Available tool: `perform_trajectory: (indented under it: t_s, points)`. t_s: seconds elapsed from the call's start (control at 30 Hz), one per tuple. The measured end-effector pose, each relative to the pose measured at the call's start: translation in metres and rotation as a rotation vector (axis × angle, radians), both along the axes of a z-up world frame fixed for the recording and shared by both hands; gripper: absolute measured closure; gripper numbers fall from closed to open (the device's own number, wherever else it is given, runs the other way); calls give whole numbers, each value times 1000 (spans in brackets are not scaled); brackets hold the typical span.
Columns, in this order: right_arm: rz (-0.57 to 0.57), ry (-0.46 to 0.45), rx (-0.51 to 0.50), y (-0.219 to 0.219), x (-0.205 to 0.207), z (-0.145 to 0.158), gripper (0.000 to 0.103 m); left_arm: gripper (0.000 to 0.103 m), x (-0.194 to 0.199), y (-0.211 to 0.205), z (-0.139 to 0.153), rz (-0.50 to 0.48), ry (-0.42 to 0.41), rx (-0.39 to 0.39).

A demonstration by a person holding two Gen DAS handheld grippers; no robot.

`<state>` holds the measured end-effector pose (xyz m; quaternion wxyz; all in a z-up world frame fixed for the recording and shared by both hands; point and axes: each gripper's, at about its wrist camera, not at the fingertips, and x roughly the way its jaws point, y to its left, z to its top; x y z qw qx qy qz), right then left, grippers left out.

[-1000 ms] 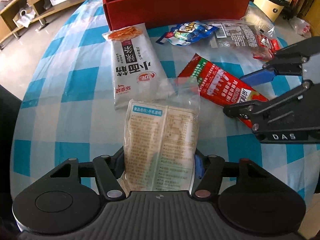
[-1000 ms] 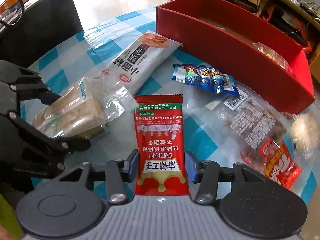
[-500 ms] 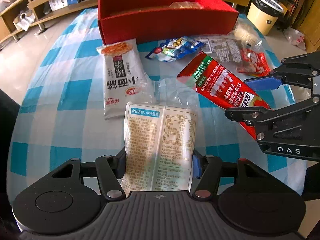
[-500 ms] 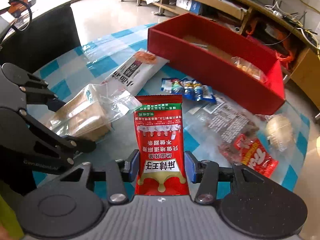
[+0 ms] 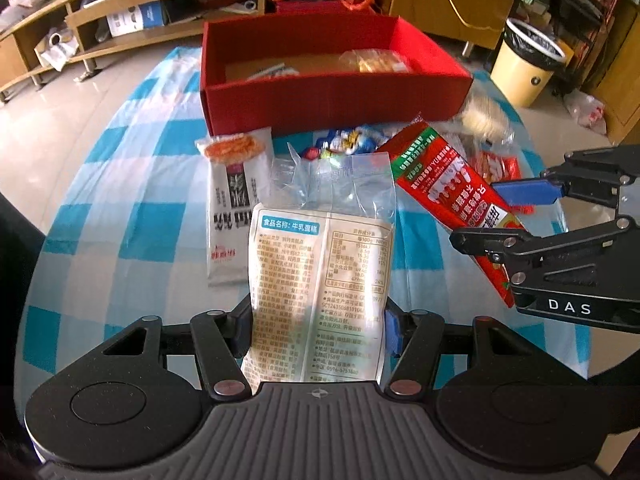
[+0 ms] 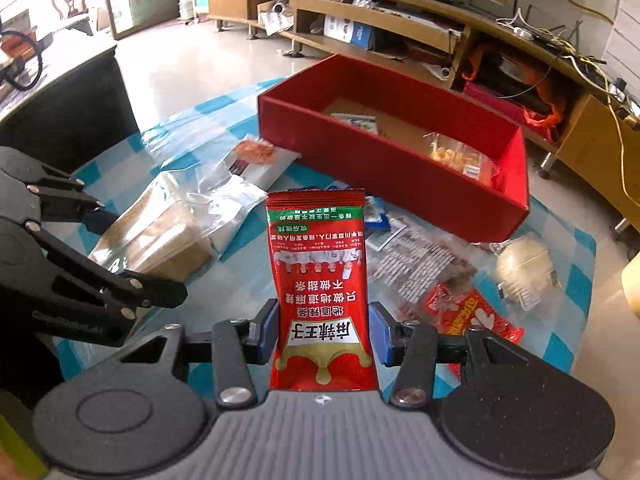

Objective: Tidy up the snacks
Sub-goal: 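Carry the biscuit pack with left tool while right tool carries the red bag to the box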

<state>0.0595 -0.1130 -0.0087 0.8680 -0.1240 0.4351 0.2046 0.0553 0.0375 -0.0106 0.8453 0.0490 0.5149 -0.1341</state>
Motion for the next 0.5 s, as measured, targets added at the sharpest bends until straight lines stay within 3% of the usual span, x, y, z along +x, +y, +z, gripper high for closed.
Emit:
perform_trajectory:
  t_s: [0.5]
  points:
    - [-115, -70, 103, -29, 33, 33, 55, 37, 34, -12, 26, 41, -70, -50]
